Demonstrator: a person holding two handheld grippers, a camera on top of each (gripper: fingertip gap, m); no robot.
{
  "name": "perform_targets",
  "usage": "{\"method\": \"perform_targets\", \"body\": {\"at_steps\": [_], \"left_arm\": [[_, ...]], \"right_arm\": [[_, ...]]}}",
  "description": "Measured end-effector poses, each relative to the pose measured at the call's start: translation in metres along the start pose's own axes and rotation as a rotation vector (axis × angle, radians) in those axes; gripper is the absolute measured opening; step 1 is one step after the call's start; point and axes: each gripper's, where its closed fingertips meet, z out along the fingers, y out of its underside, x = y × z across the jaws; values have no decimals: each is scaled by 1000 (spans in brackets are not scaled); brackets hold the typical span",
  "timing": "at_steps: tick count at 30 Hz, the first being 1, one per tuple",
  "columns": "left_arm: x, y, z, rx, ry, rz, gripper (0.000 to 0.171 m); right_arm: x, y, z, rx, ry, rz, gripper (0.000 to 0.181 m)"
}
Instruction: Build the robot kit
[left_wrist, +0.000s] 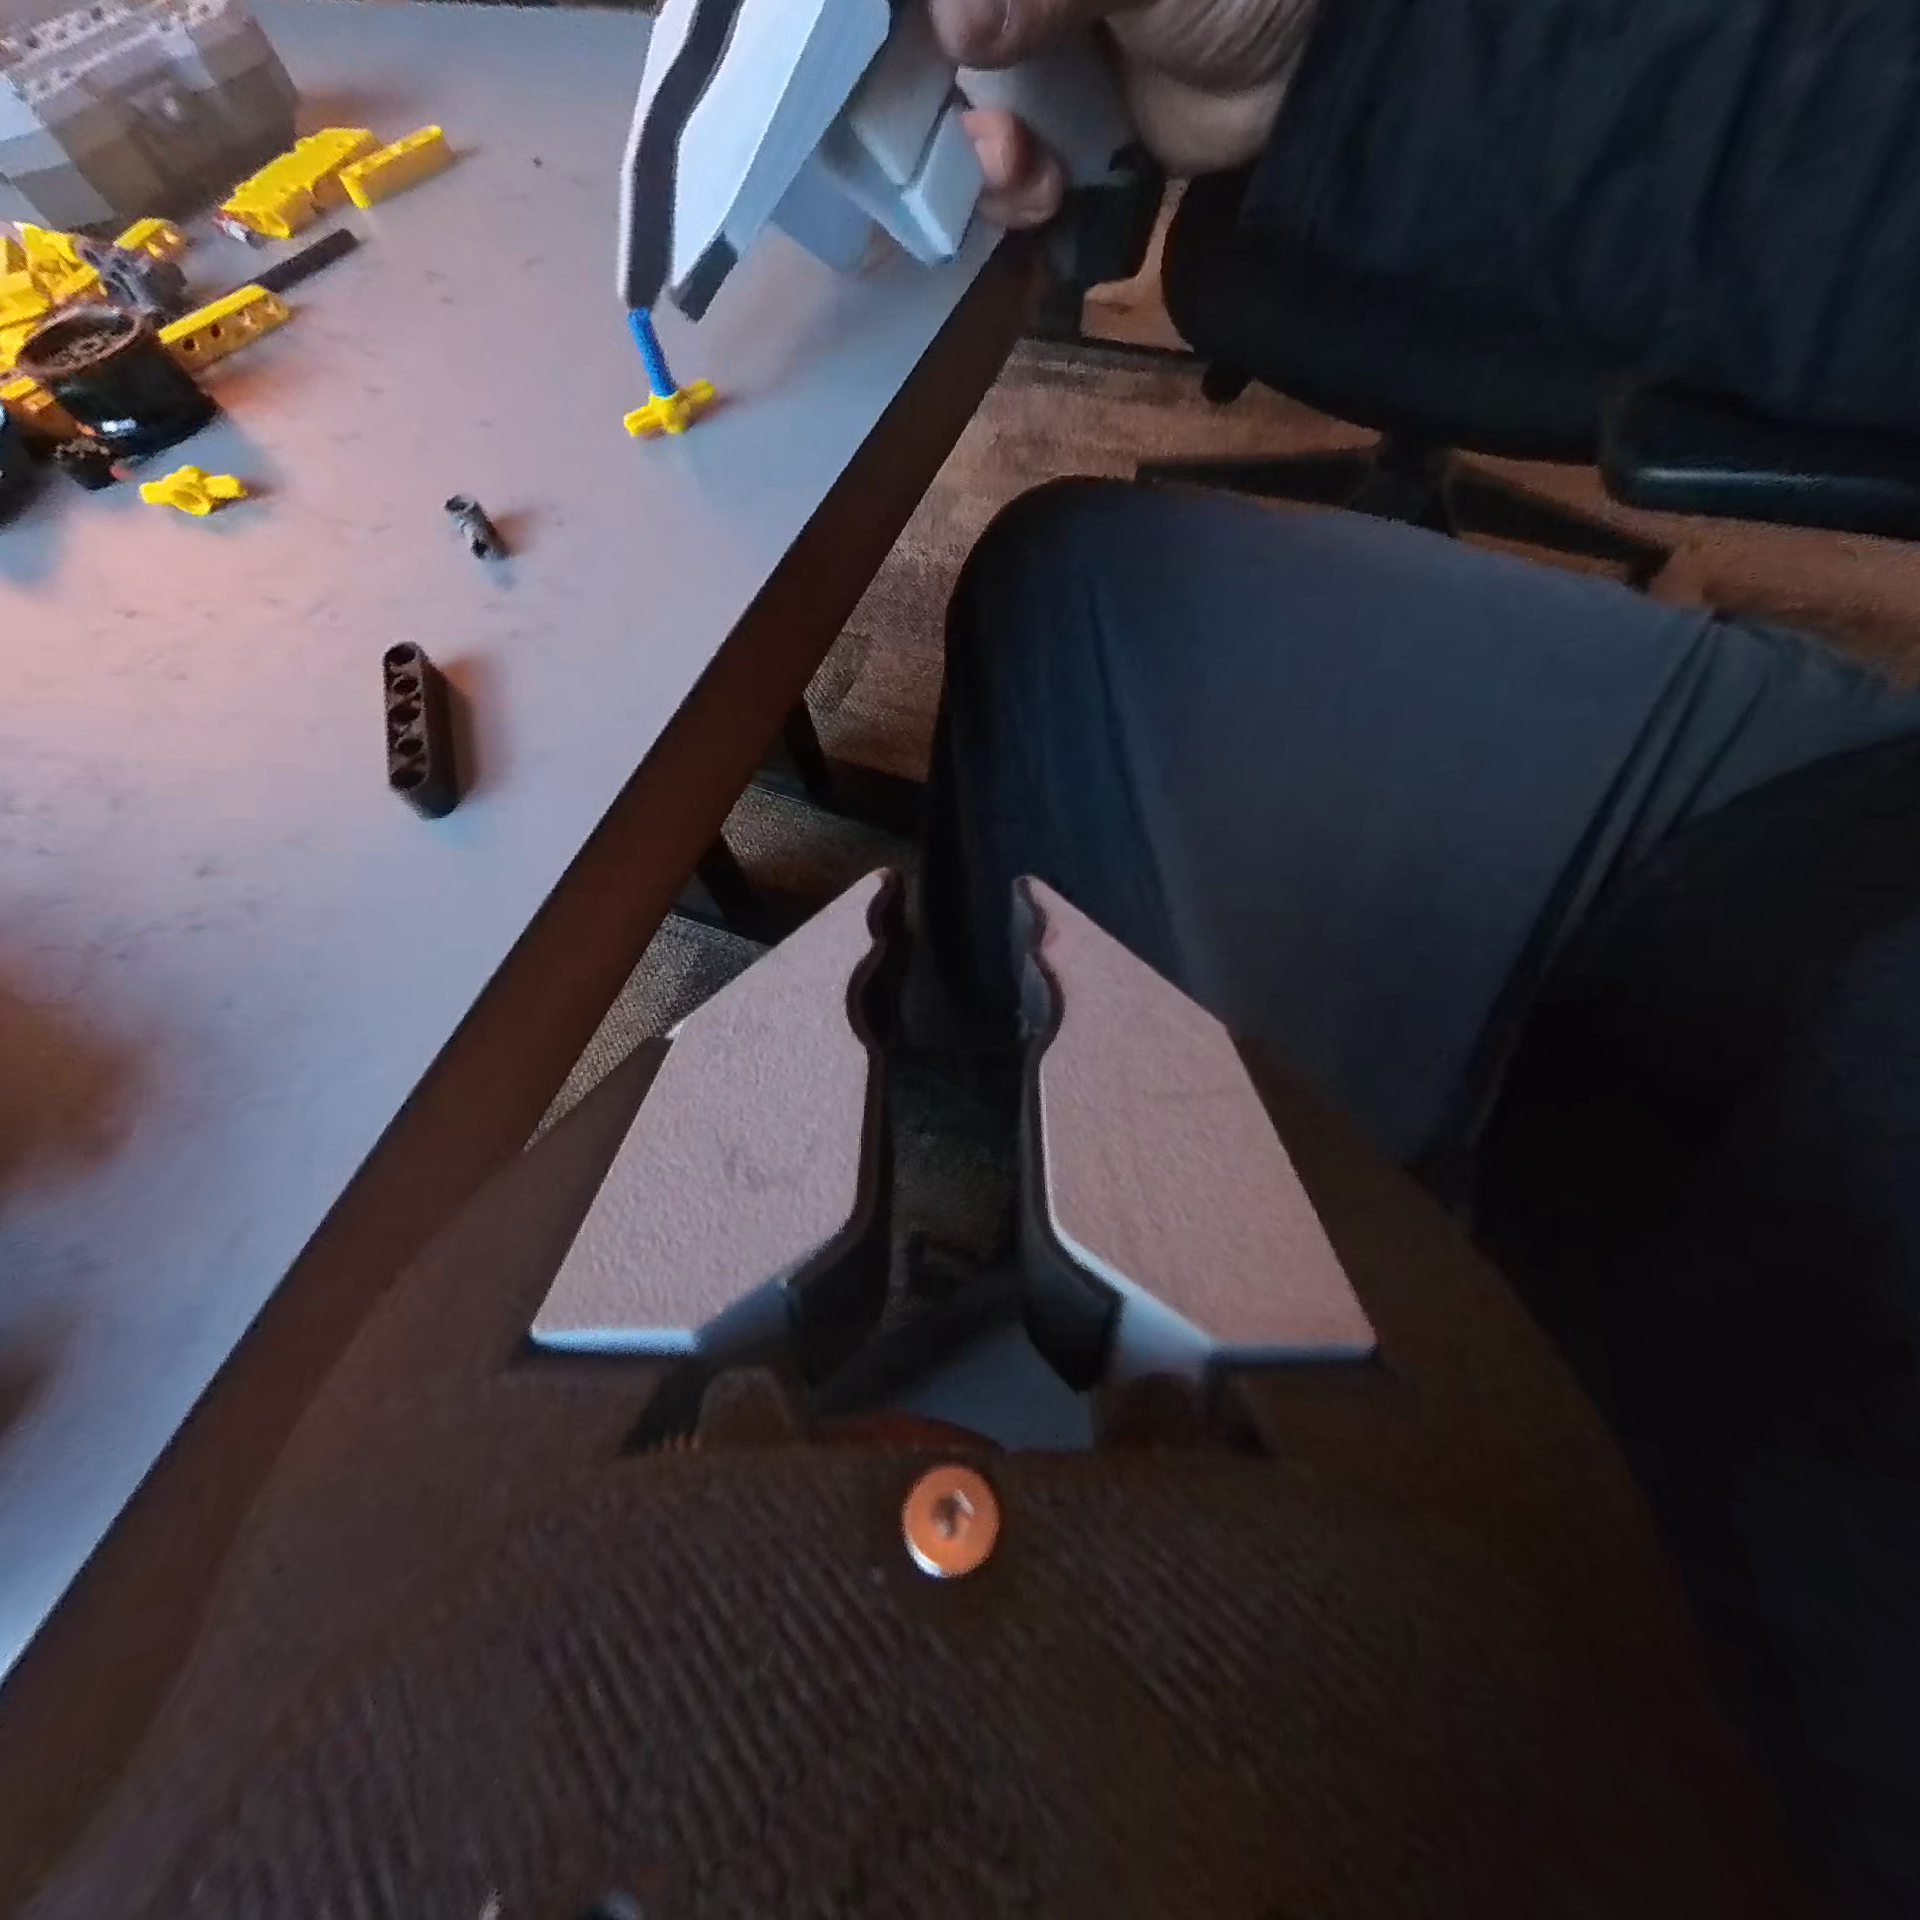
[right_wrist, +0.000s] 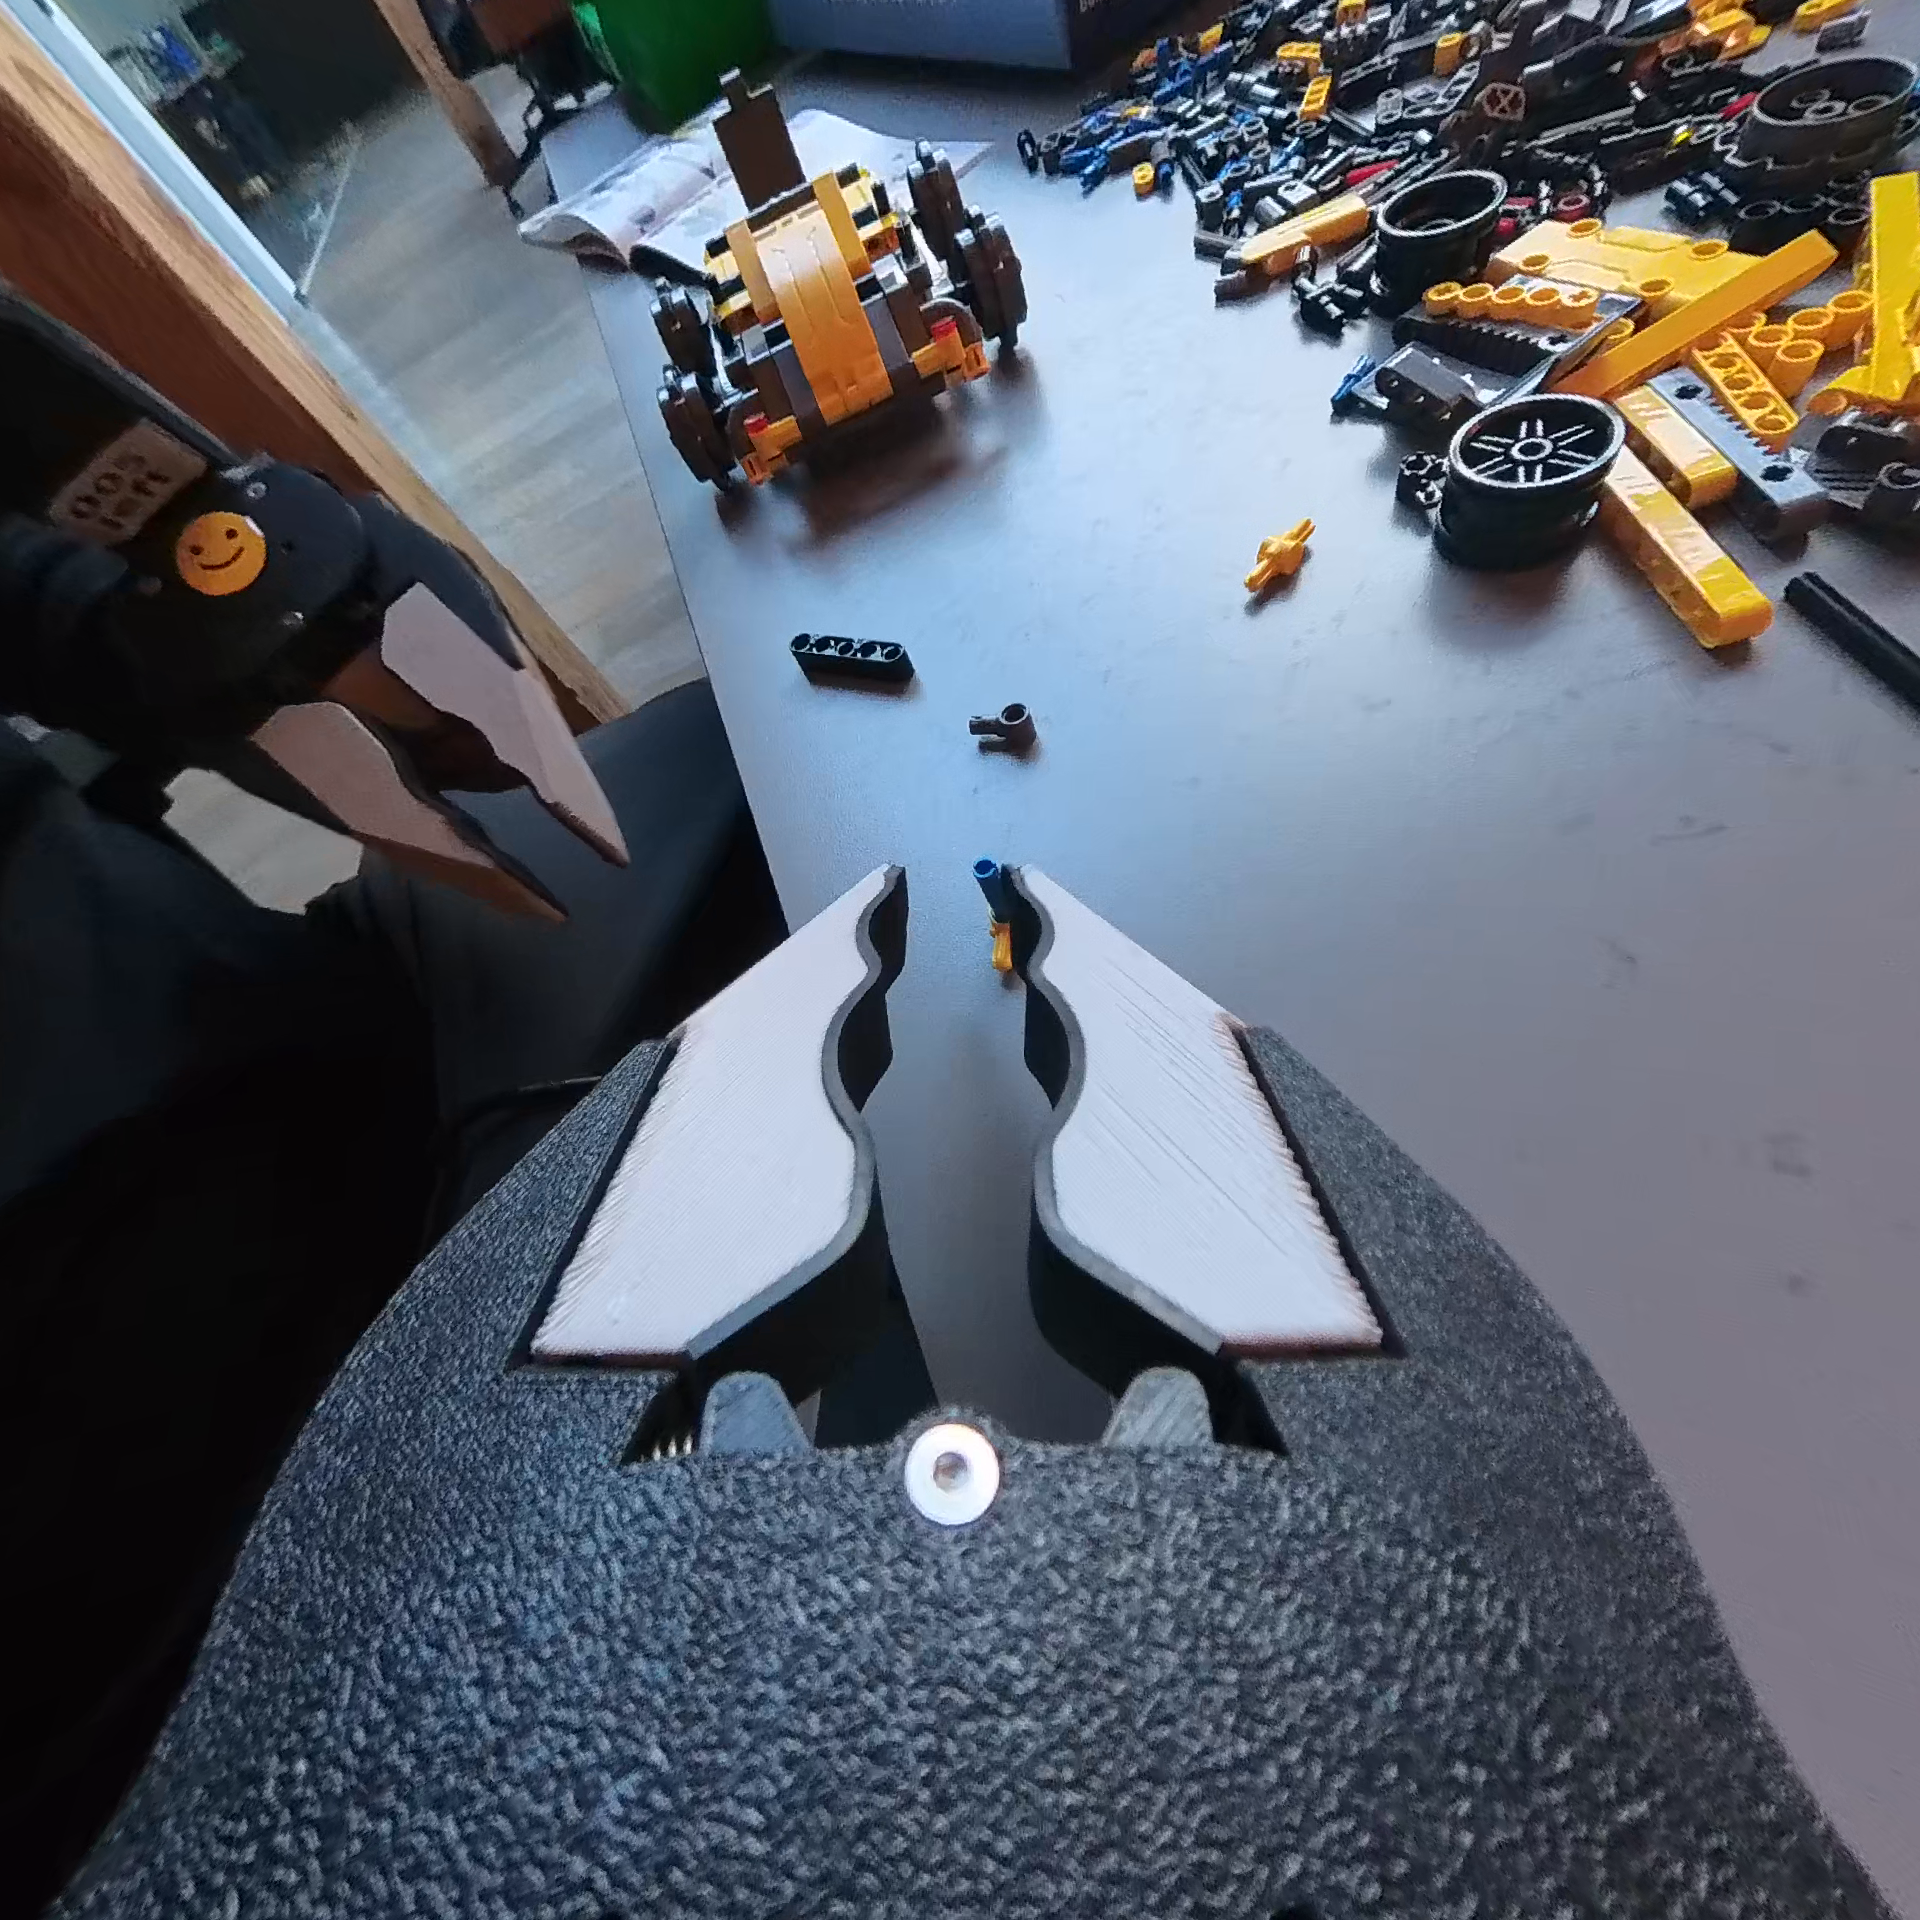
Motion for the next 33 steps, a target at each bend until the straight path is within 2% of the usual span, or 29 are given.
{"method": "perform_targets", "body": {"at_steps": [7,18,20,25,28,30,33], "left_arm": [[-10,9,-6,6,4,-73,15],[-15,17,-1,-22,-14,-77,15],[-16,8,-1,-6,-26,-91,15],[-28,-43,-1,35,-80,-77,13],[-54,-73,2,34,-134,-78,13],[-68,-84,11,-17,-102,-126,19],[-92,-86,30,-130,-84,-167,22]], "right_arm": [[-1,1,1,-11,-20,14,17],[-4,3,1,-27,-47,12,17],[-5,3,1,-27,-44,7,17],[-5,2,-1,-9,-33,-10,18],[-4,1,-1,-5,-36,5,18],[-4,1,-2,0,-39,12,18],[-2,1,-2,-4,-24,21,25]]}}
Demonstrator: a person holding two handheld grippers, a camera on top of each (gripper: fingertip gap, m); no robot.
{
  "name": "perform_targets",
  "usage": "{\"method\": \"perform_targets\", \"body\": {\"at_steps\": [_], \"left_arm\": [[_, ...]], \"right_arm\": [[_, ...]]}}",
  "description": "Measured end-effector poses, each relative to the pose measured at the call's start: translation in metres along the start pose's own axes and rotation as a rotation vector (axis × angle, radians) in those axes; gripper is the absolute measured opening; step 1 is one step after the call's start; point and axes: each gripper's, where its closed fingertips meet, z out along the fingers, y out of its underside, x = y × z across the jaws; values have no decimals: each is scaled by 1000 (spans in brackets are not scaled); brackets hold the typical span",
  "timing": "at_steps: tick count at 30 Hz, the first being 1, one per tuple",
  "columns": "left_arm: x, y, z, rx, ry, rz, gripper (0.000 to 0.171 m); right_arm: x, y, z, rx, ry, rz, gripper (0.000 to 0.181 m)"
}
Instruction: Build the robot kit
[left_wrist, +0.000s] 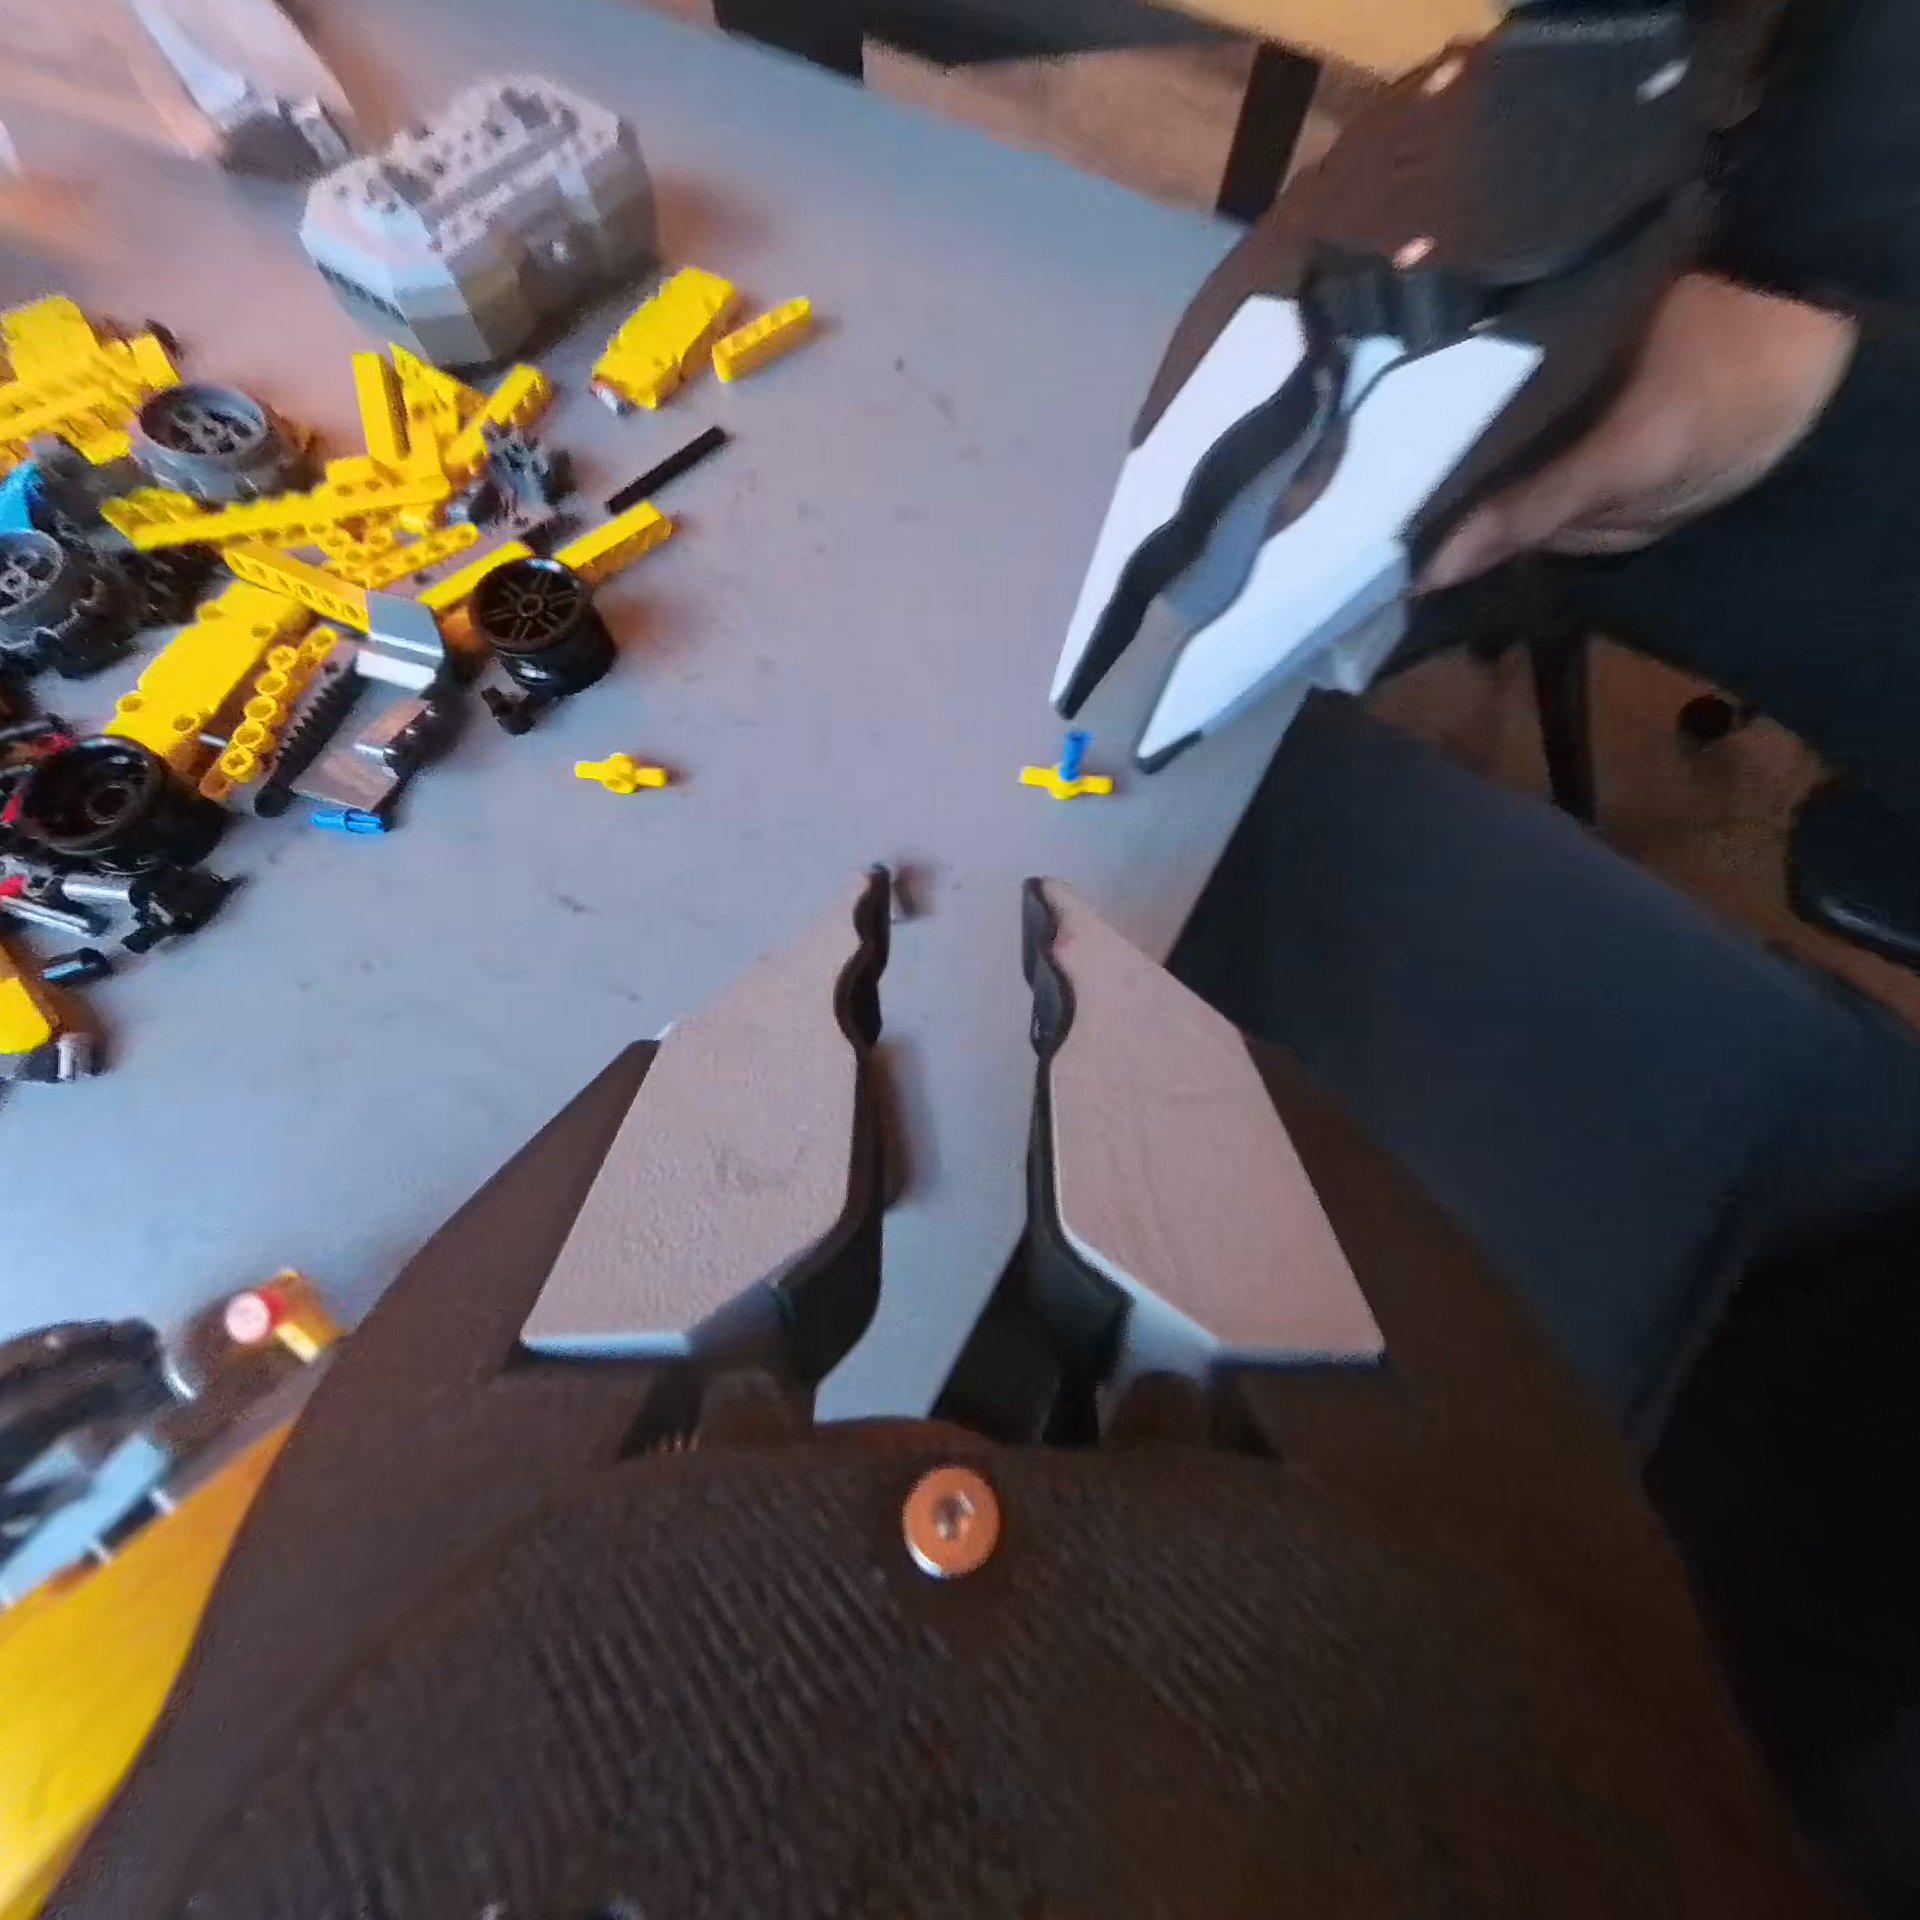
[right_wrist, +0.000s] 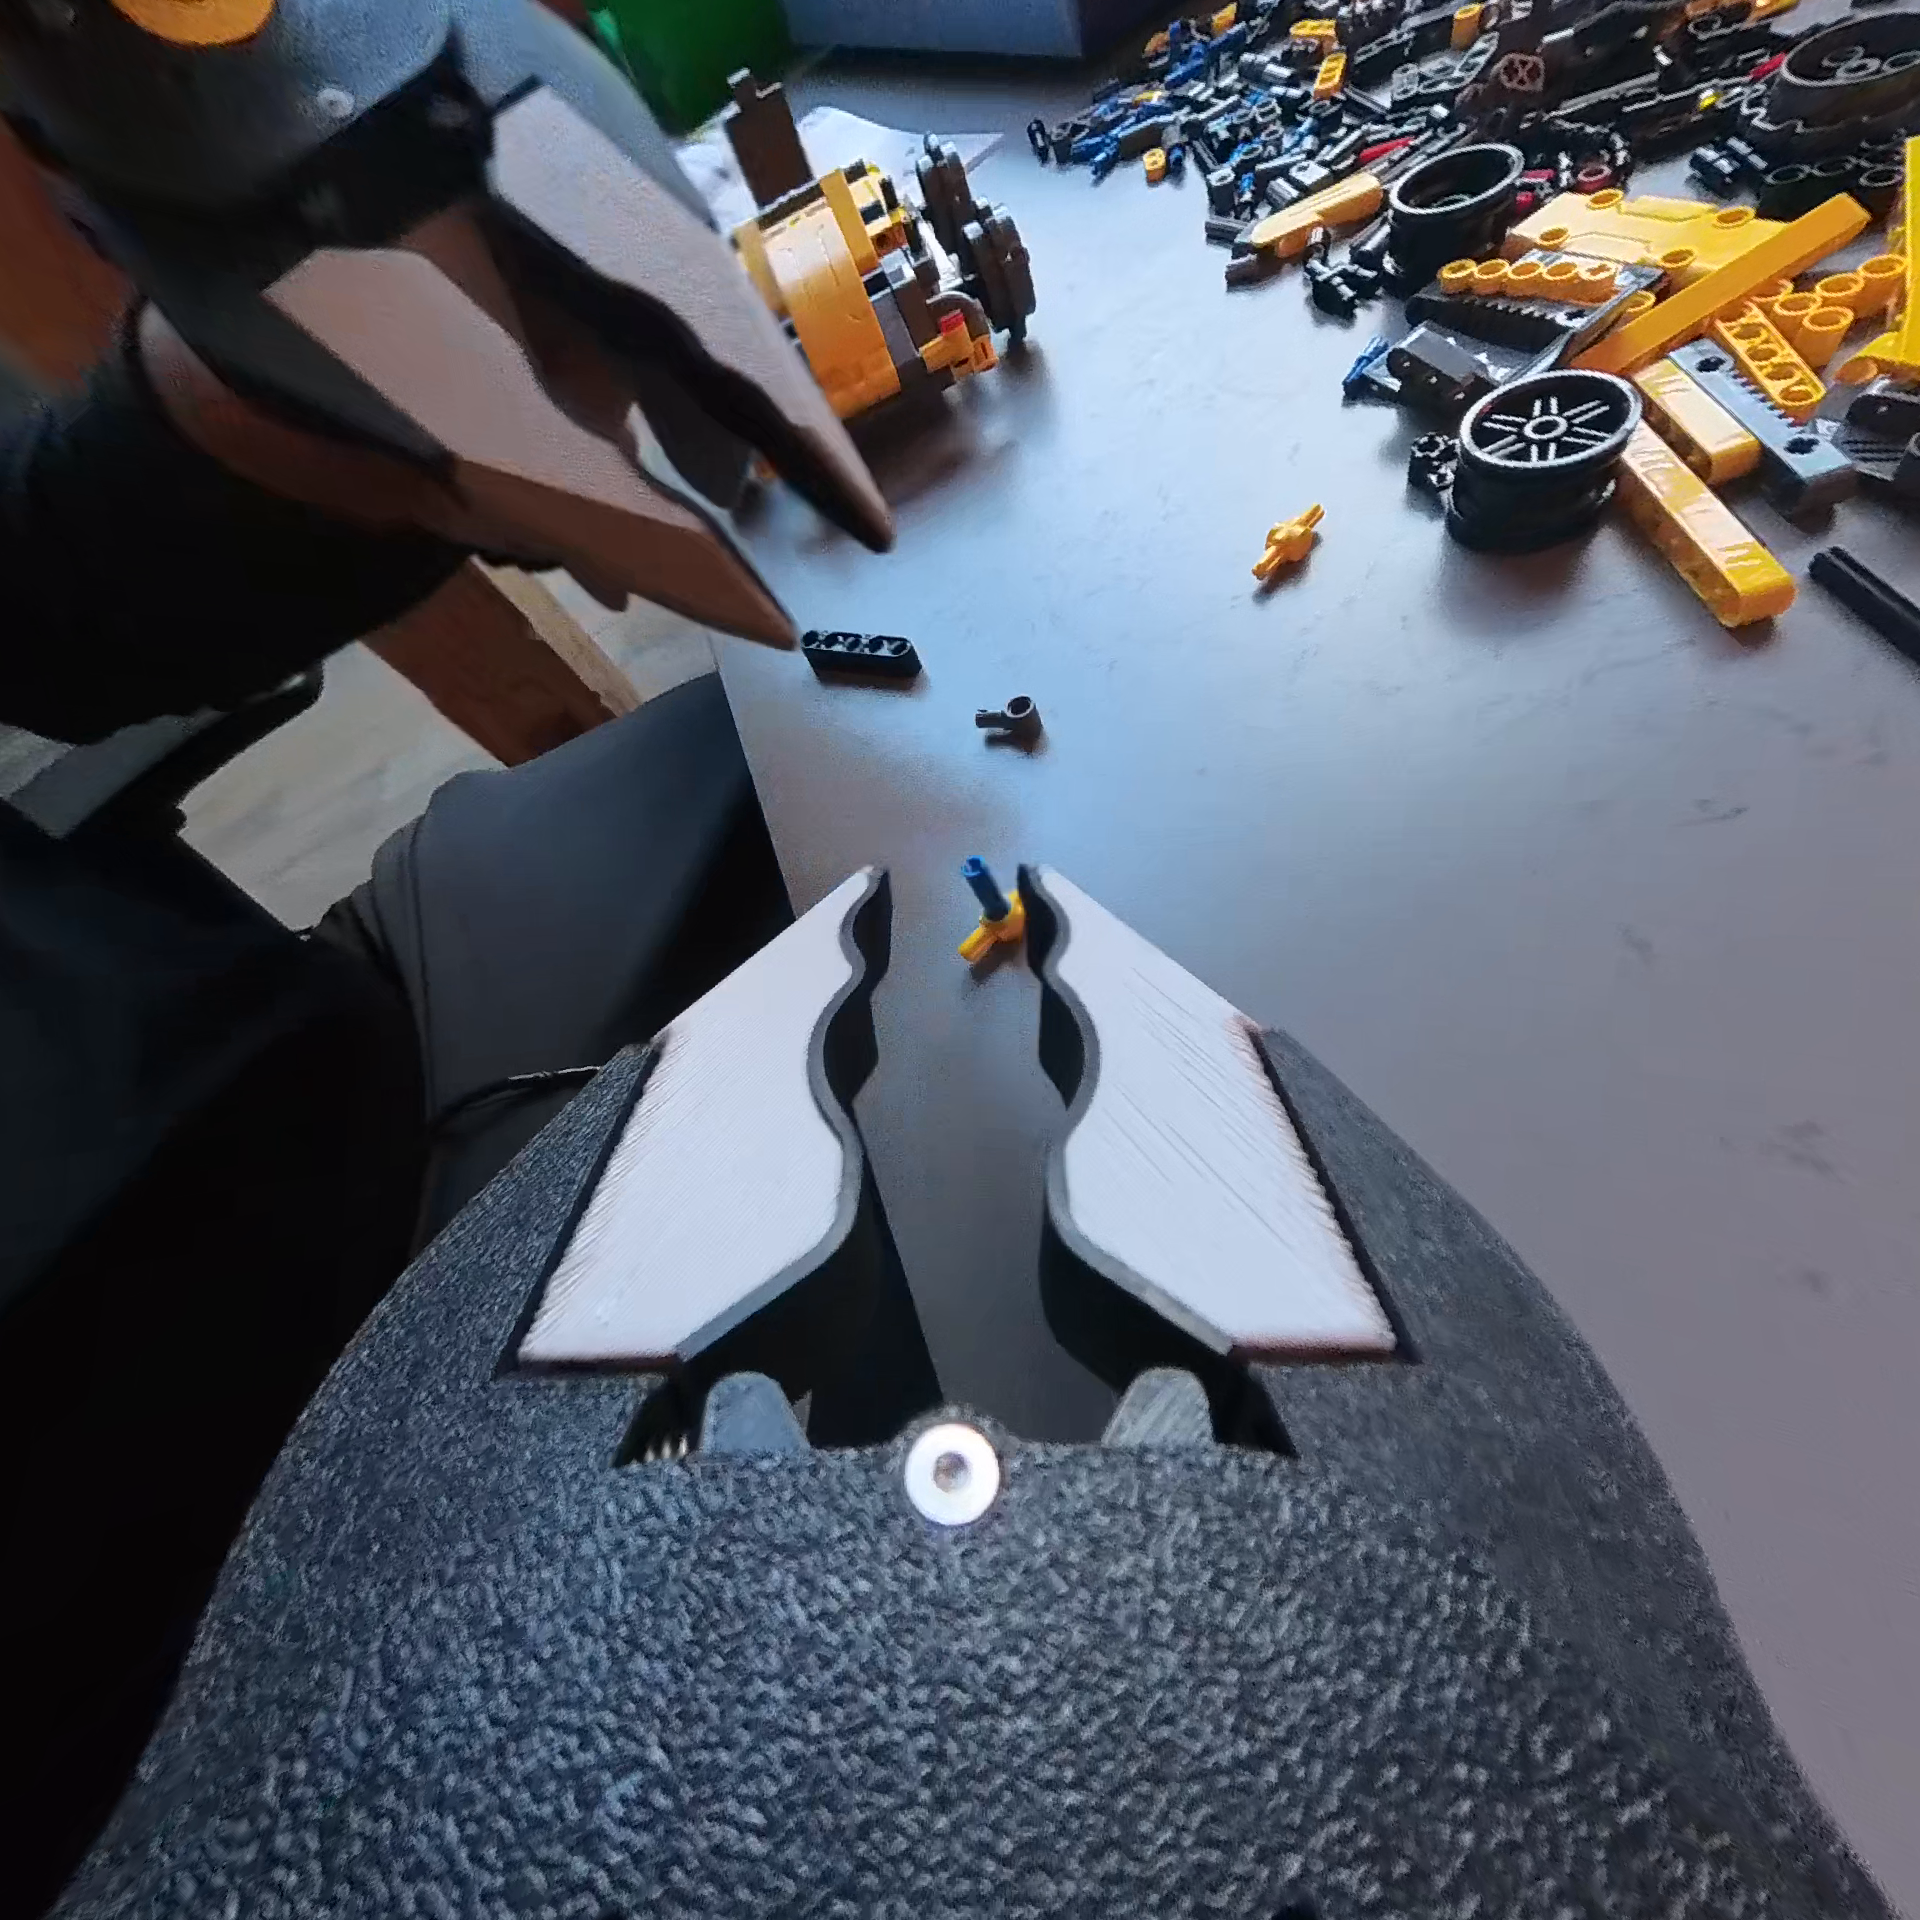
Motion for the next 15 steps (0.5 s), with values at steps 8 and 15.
{"method": "perform_targets", "body": {"at_steps": [8,15], "left_arm": [[-15,28,36,-283,-19,67,15],[-17,26,48,-279,-4,77,3]], "right_arm": [[5,3,2,-31,44,11,27],[5,4,4,-49,54,-1,22]]}}
